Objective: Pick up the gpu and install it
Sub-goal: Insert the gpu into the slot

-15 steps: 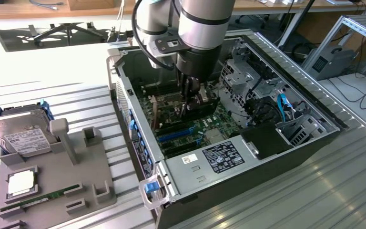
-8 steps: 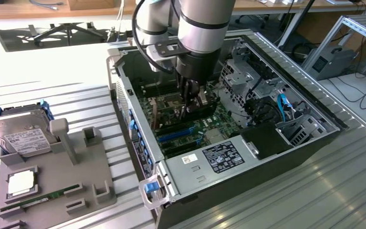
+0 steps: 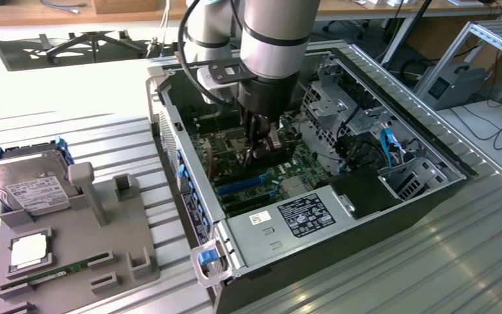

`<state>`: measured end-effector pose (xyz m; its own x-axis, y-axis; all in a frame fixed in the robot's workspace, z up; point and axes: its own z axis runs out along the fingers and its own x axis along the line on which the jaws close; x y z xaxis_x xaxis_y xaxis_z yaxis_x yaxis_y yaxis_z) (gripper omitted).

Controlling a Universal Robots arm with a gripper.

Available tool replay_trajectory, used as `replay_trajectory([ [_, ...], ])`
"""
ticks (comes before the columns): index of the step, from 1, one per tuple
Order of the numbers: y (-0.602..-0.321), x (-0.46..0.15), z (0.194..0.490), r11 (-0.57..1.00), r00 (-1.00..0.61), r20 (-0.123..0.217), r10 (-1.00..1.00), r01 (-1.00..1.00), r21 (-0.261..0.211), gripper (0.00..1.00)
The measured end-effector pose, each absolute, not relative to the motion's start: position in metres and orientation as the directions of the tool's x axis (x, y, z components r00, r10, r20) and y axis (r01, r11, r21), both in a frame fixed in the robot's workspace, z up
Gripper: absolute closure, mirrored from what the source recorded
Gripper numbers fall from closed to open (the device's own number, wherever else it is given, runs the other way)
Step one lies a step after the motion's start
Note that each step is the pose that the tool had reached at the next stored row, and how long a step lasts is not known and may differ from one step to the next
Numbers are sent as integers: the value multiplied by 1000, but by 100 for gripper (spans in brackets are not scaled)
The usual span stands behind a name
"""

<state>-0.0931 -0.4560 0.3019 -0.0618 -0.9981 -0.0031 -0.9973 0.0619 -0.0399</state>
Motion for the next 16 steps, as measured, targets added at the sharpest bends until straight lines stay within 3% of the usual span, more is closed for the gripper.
replay_trajectory([
  [16,-457,-95,295,61,-62,14,-998,-997,-41,73],
])
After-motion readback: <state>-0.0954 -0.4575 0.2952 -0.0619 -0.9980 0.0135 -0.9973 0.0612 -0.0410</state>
